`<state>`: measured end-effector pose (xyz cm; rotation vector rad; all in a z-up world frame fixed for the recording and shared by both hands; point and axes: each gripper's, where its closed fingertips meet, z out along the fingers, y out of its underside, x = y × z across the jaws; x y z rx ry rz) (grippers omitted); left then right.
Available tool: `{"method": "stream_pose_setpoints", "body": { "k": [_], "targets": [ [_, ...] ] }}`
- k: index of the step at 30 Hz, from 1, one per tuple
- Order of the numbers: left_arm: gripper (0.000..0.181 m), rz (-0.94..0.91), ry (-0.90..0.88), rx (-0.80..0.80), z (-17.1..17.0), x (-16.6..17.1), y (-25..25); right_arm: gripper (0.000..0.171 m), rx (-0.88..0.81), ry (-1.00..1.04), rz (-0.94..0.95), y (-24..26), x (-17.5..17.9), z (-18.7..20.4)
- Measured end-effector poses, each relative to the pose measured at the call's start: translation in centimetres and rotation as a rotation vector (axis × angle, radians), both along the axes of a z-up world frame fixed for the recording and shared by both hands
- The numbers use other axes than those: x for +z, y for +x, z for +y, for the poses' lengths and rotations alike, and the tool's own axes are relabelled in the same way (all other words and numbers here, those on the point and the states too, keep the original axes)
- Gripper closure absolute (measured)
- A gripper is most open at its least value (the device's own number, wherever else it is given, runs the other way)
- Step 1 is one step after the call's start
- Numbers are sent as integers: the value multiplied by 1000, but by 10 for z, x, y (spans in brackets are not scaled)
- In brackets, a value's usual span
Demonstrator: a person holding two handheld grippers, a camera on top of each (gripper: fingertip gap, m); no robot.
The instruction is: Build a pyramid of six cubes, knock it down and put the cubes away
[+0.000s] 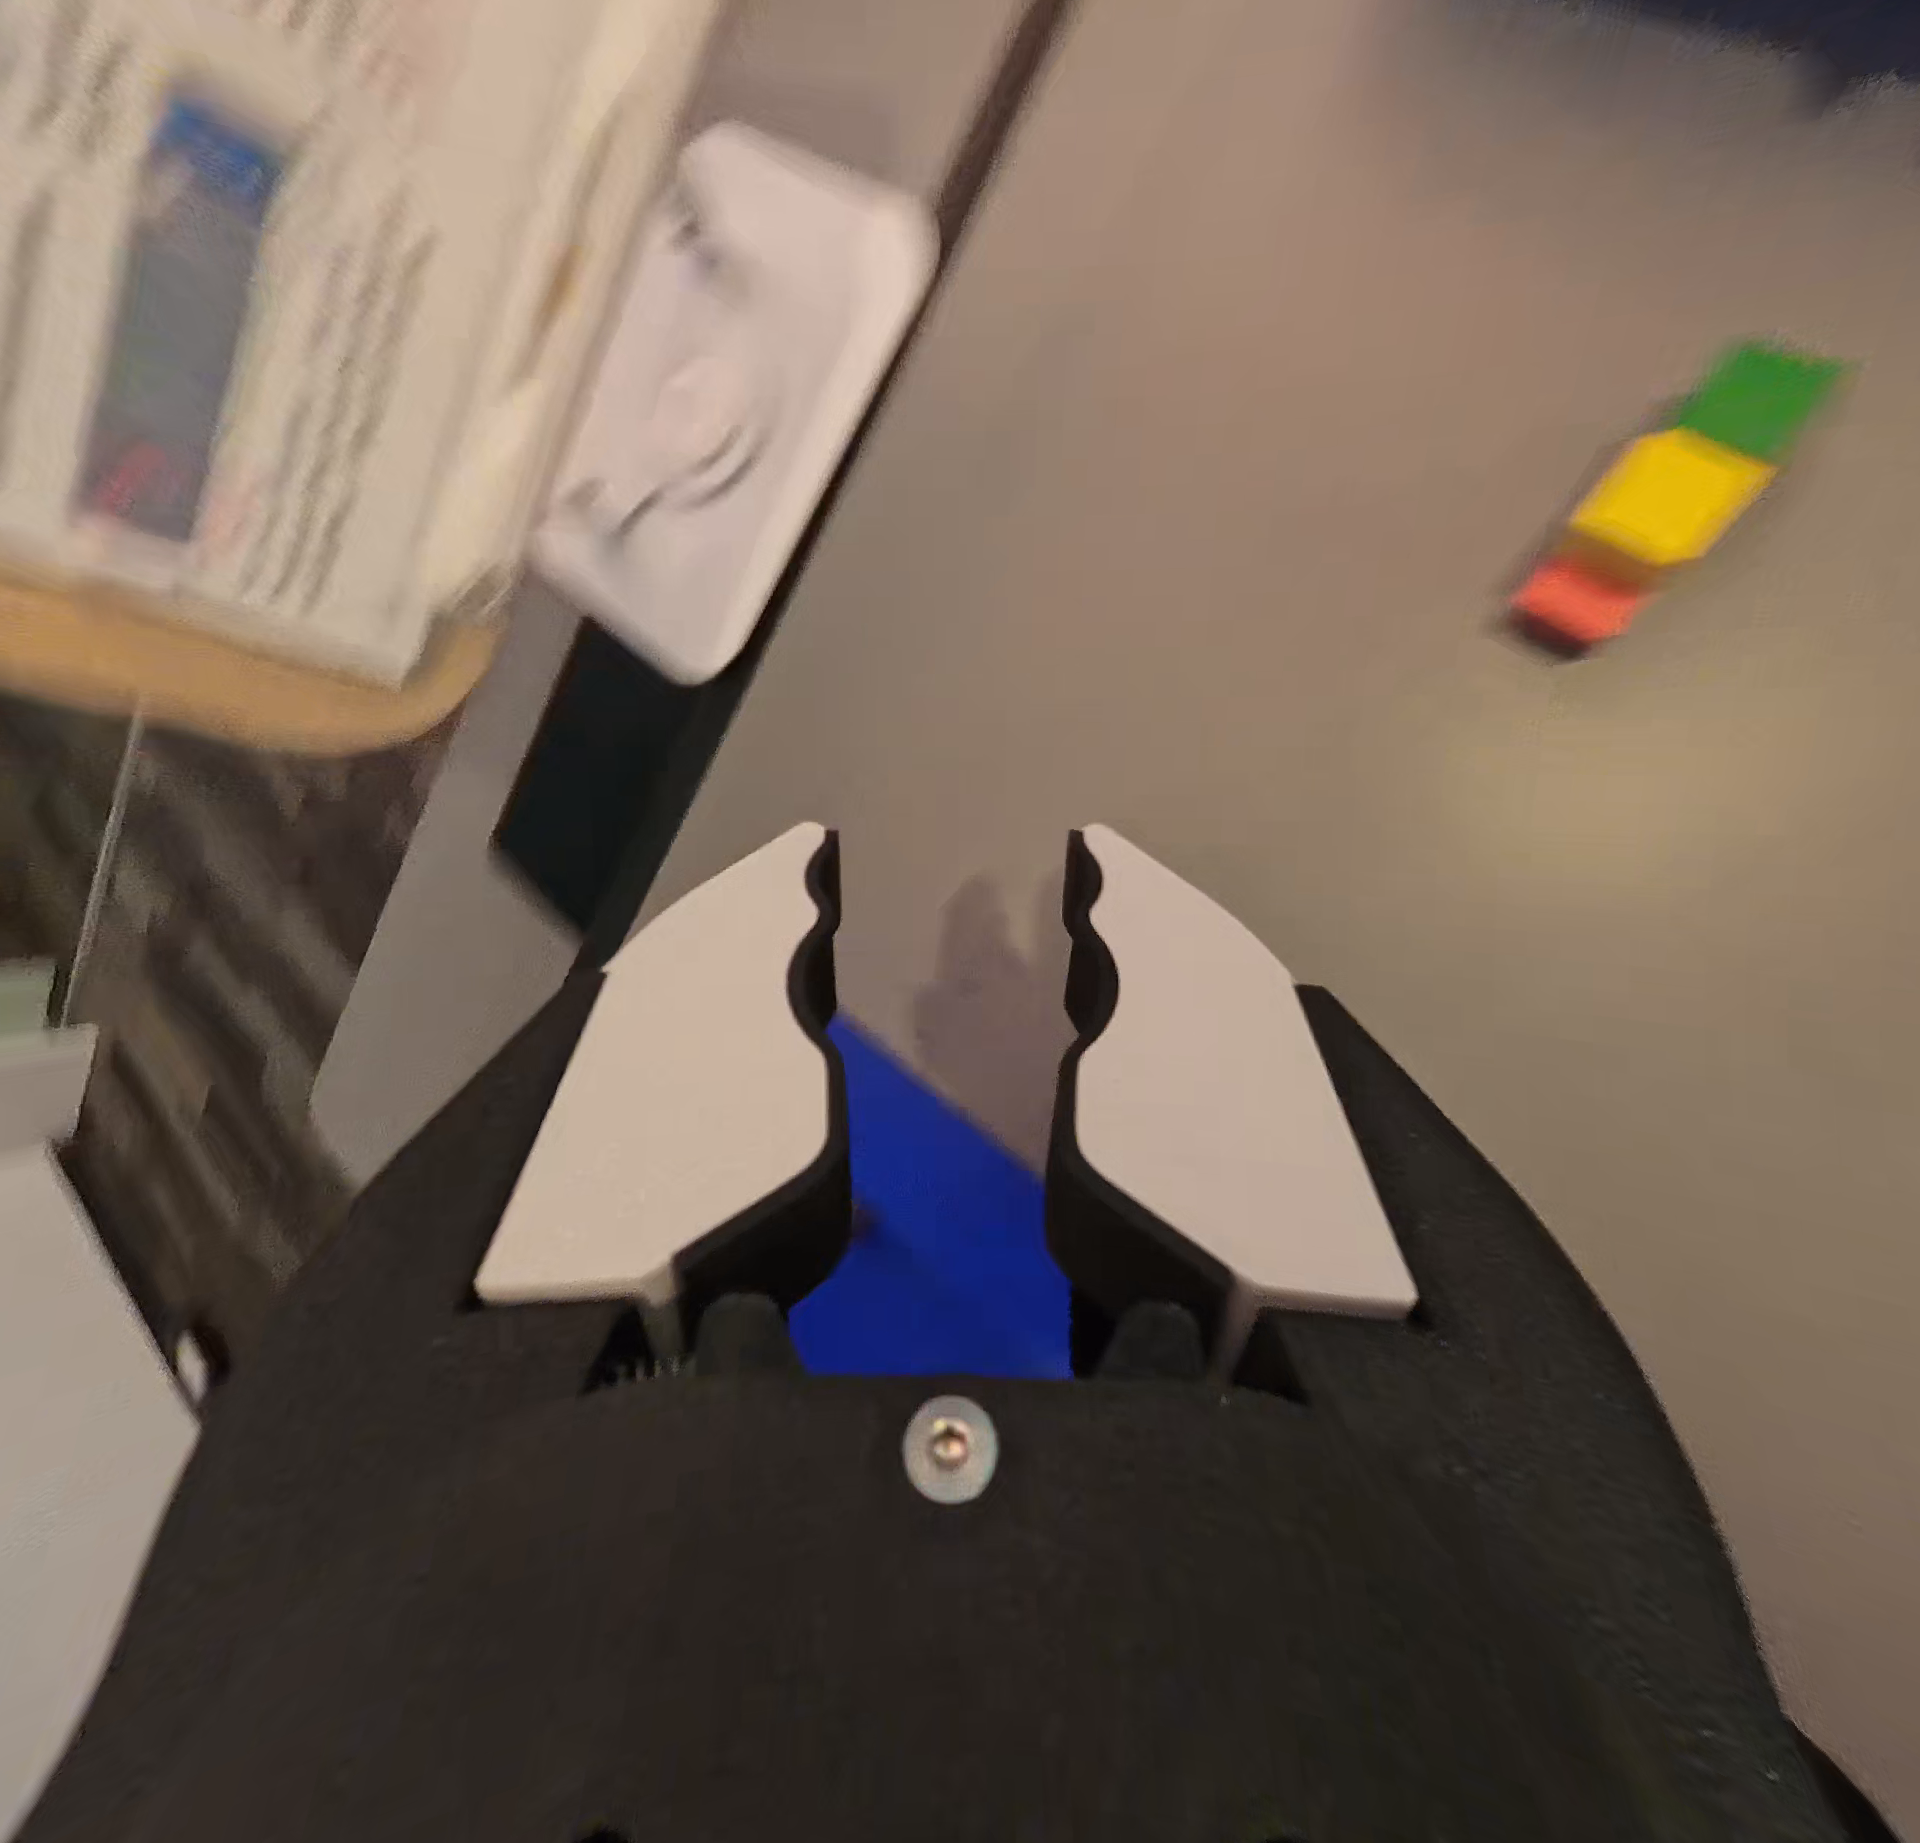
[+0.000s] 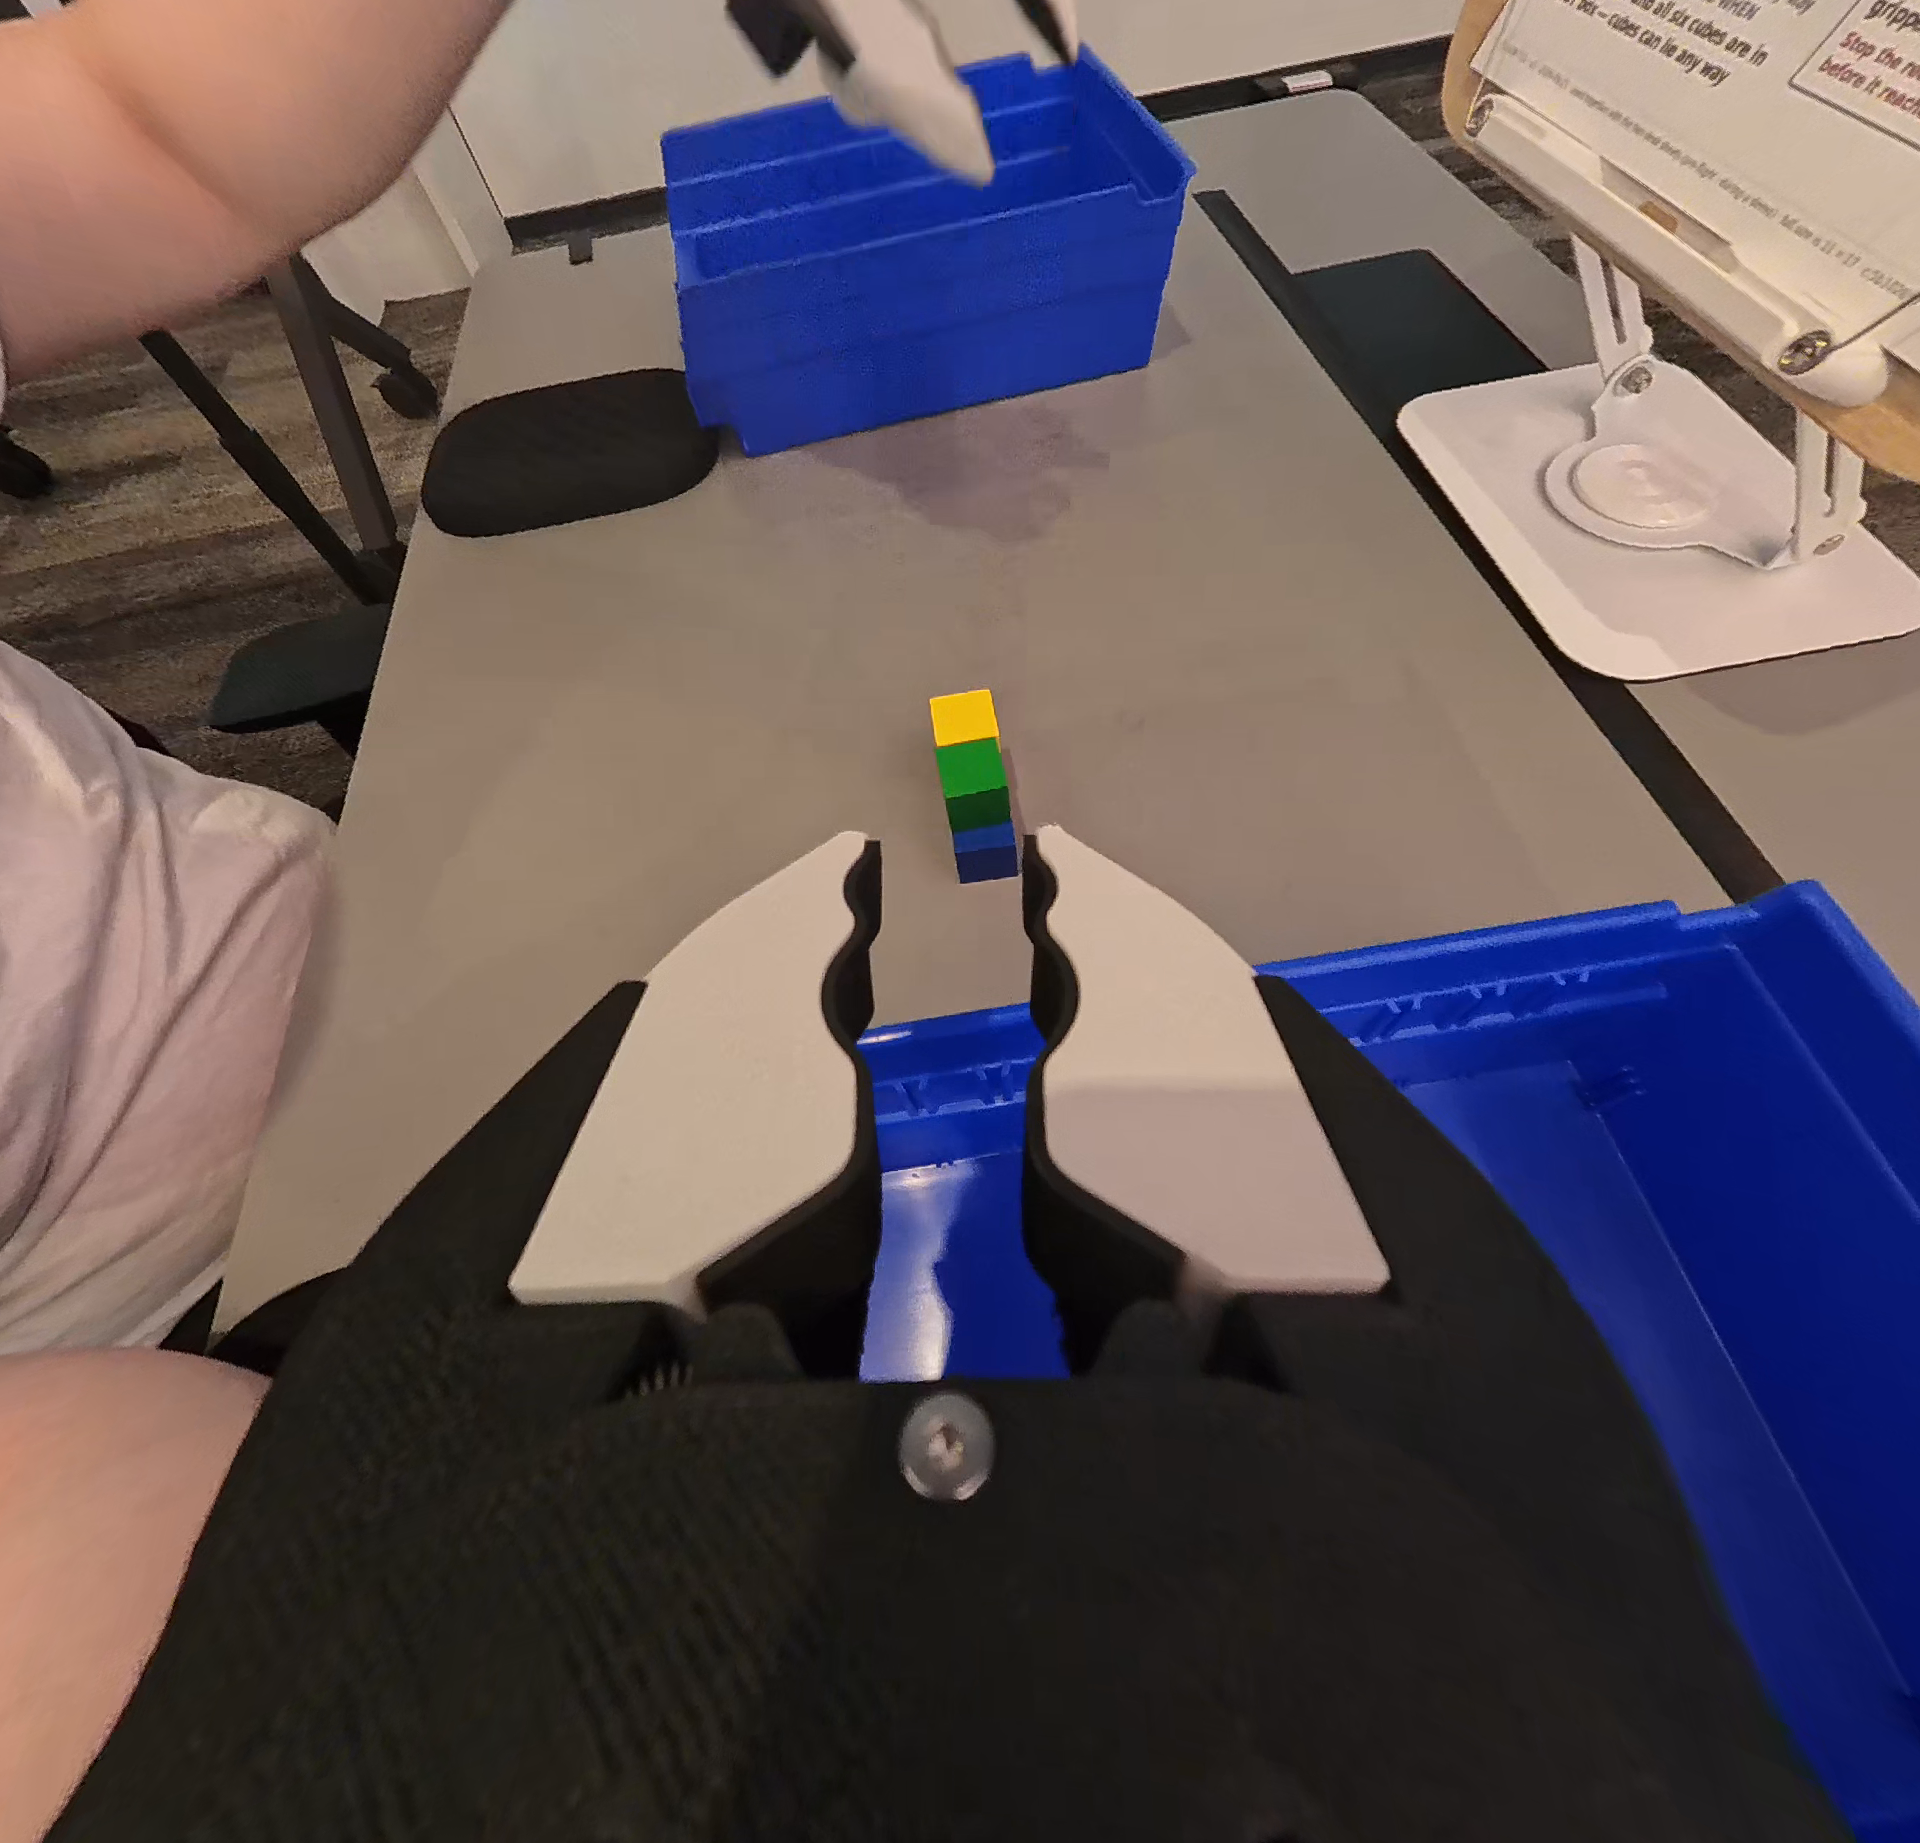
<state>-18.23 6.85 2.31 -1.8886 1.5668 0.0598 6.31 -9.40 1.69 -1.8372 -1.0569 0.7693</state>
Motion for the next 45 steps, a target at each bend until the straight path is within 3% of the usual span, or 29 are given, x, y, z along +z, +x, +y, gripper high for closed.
{"method": "stream_pose_setpoints", "body": {
  "k": [4,9,14,17,24,27,34,37,42,45],
  "targets": [
    [138,-6,-10,350,61,-3,-108,144,-1,13,-4,-2,4,0],
    [134,-69,-221,587,83,-67,-185,144,8,7,-28,-10,1,1],
    [137,-191,-444,785,86,-123,-202,144,11,-38,-82,-17,-13,7],
    [127,-211,-535,849,85,-143,-199,144,9,-63,-111,-20,-21,10],
    [129,-96,-556,901,85,-168,-198,144,1,-105,-141,-21,-33,13],
    [143,-49,-561,910,84,-175,-198,144,4,-102,-140,-22,-32,13],
    [151,40,-477,897,89,-168,-215,144,6,-93,-132,-20,-30,11],
    [151,-61,-479,869,88,-152,-211,144,2,-88,-122,-17,-28,11],
    [151,-125,-279,802,93,-88,-209,144,-4,-69,-90,-14,-21,10],
    [152,-207,-180,666,79,-32,-172,144,-7,-66,-97,-14,-20,10]
  ]
}}
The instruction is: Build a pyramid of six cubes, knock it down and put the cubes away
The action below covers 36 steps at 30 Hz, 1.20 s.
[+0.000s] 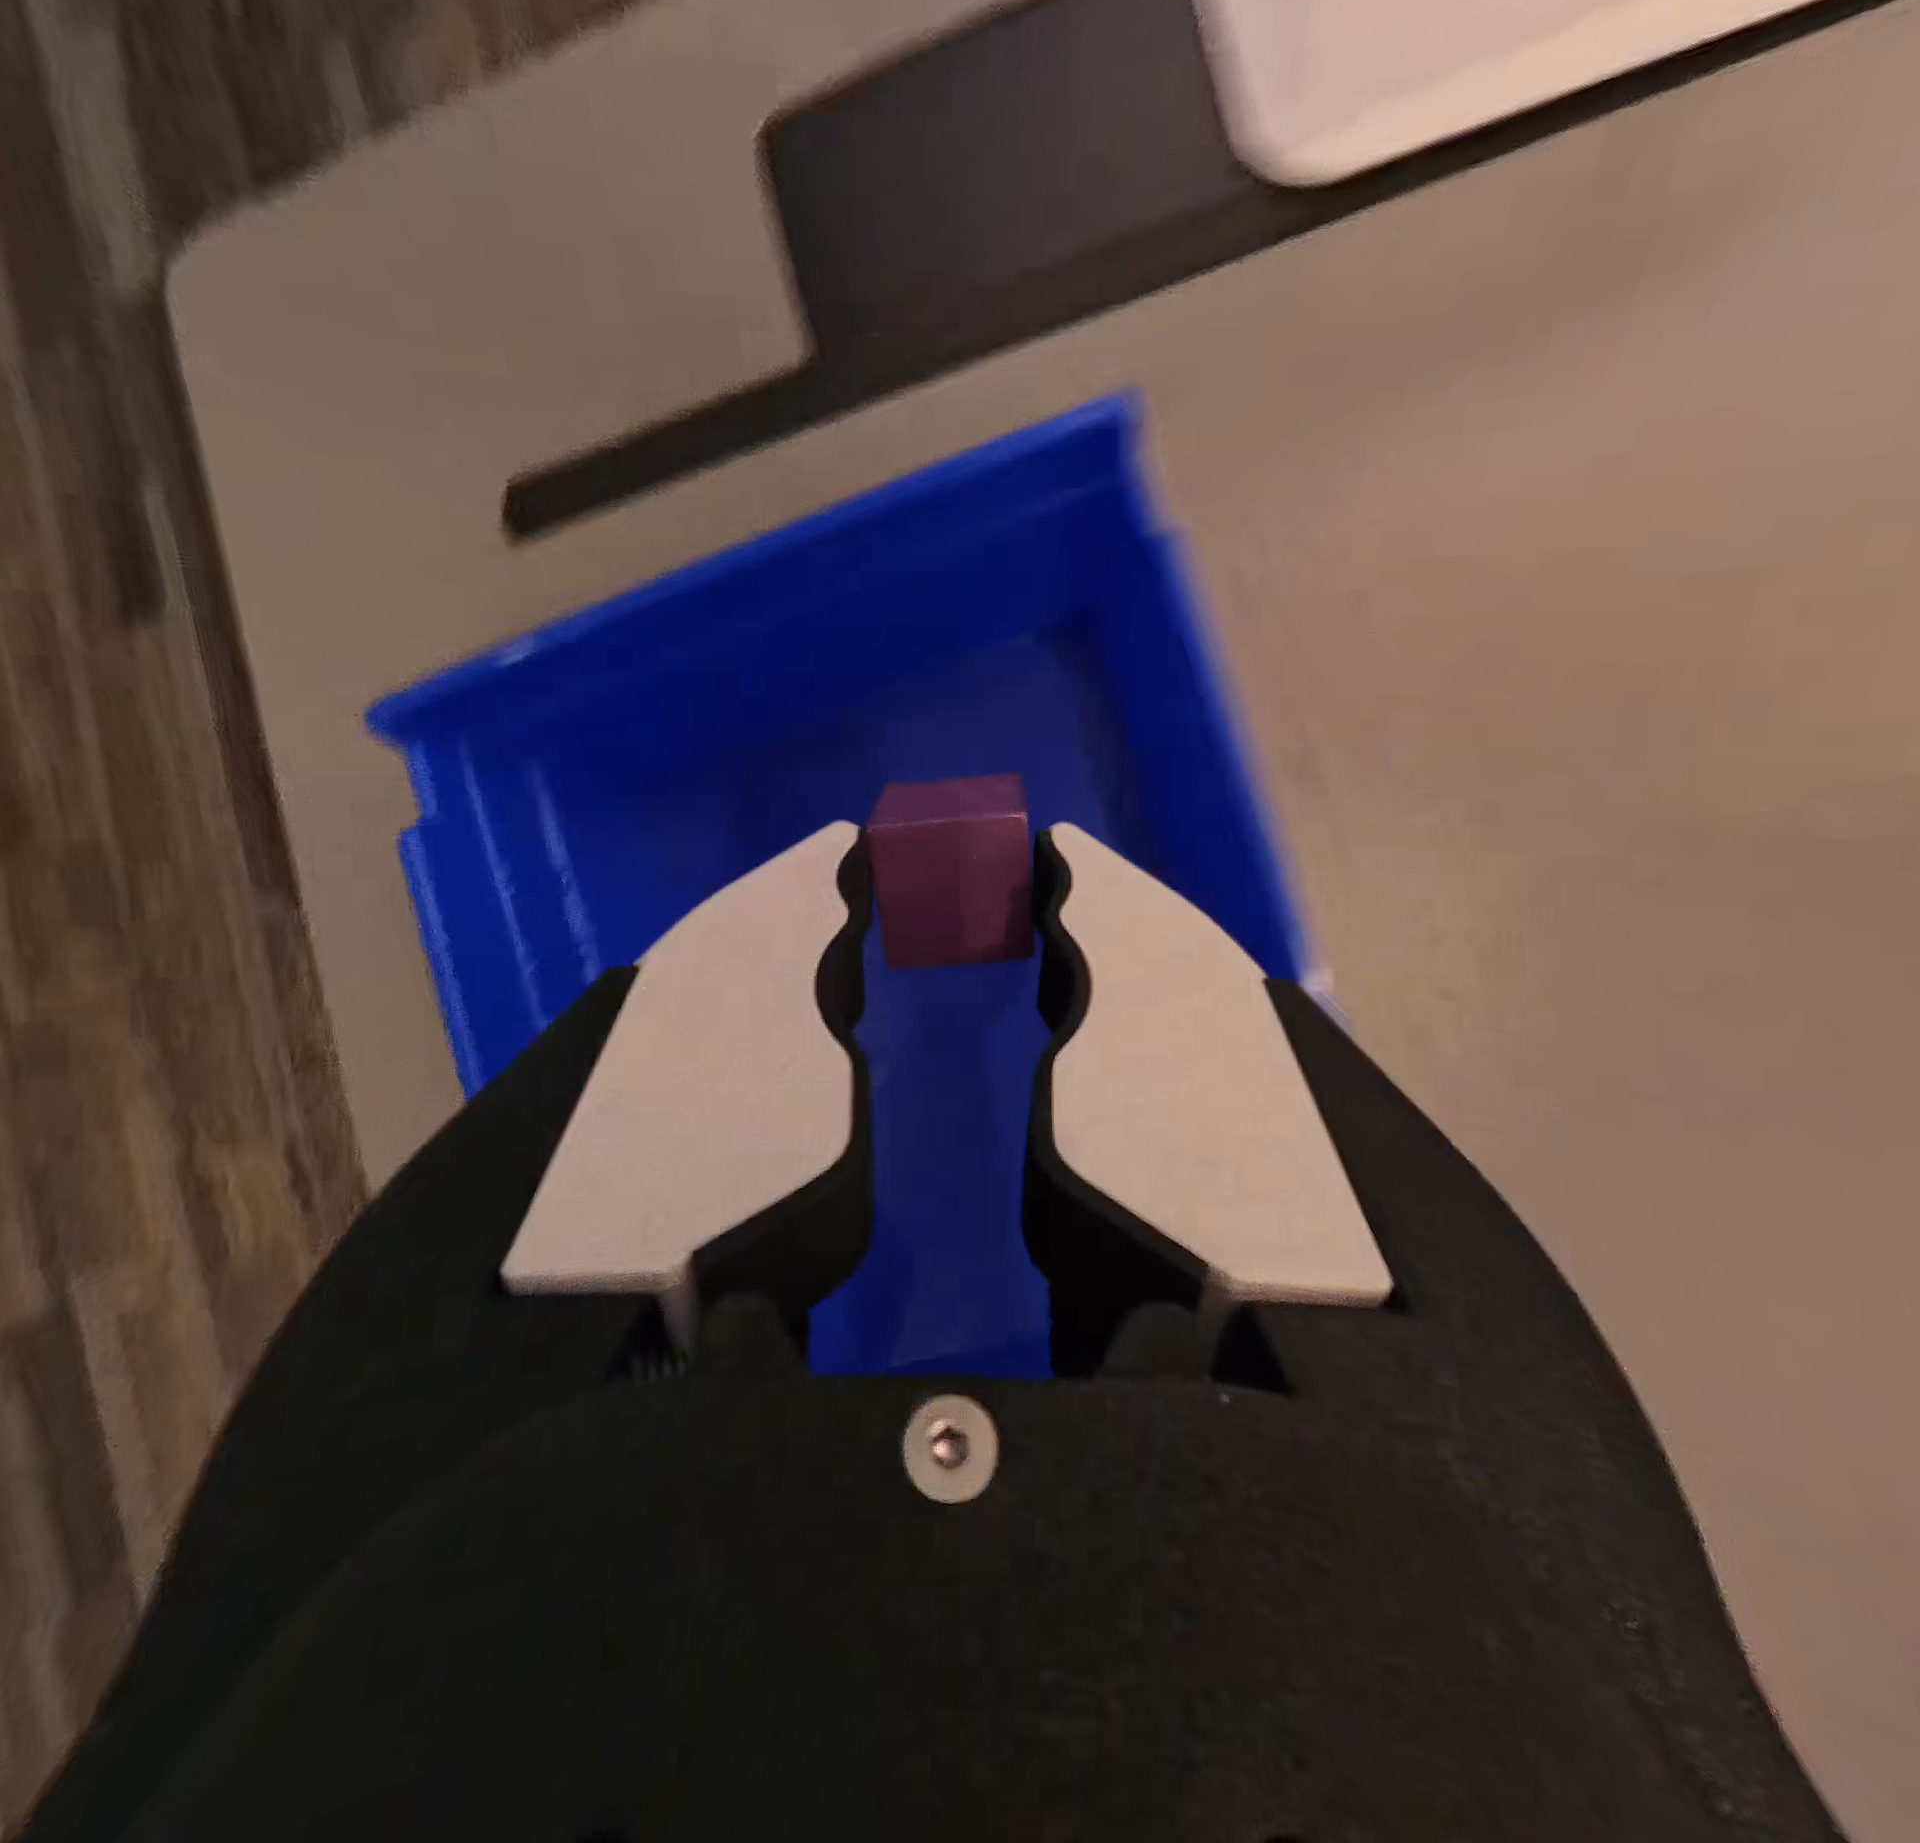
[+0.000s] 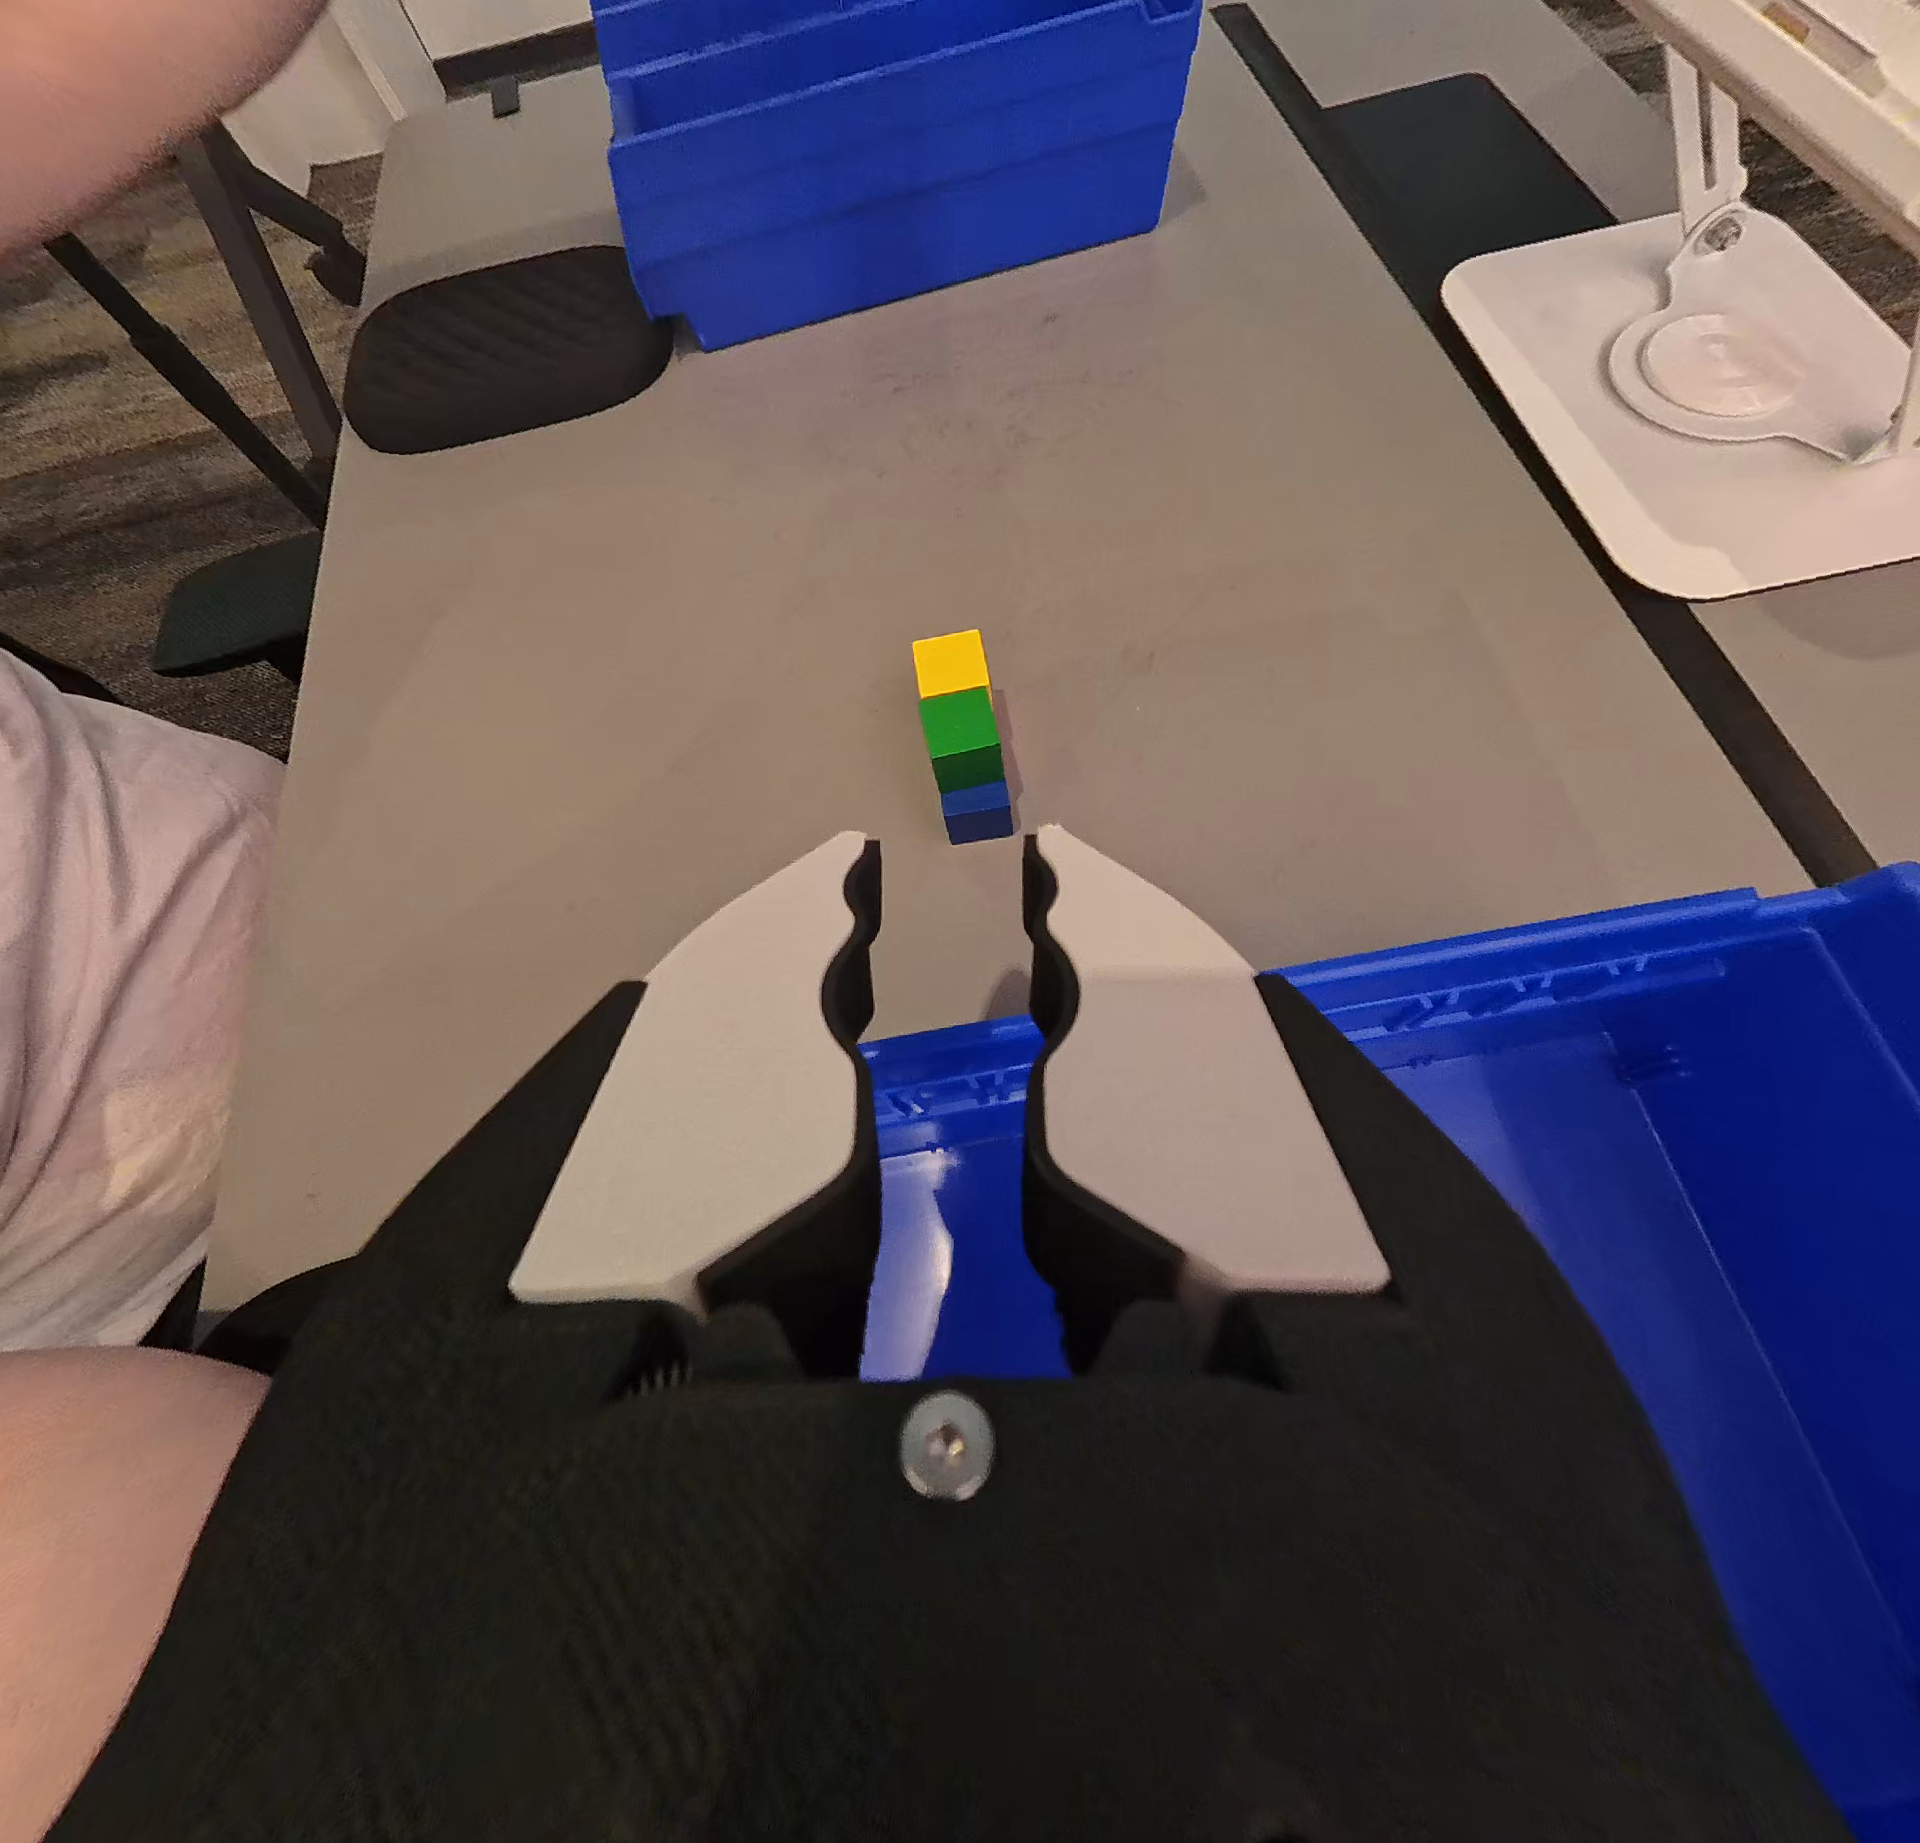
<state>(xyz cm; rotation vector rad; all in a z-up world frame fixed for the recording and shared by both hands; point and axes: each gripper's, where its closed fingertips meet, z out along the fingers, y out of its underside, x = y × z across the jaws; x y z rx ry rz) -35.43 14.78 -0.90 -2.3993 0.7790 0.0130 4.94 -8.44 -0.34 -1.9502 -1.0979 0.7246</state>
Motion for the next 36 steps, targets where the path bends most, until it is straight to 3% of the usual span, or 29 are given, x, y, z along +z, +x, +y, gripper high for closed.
{"method": "stream_pose_setpoints", "body": {
  "k": [3,6,9,13,19,36],
  "targets": [
    [152,-94,17,-304,-55,30,81,144,0,5,-10,-1,1,0],
    [152,-98,-9,-653,-126,28,161,144,13,16,-9,-4,4,-2],
    [152,20,16,-944,-173,4,220,144,26,17,-11,-6,5,-4],
    [152,183,2,-1188,-203,-41,272,144,33,25,-15,-6,6,-7],
    [152,315,-69,-1214,-193,-77,305,144,40,28,2,-3,9,-10],
    [152,380,-186,-1259,-193,-94,308,144,55,14,0,-3,6,-12]
  ]
}}
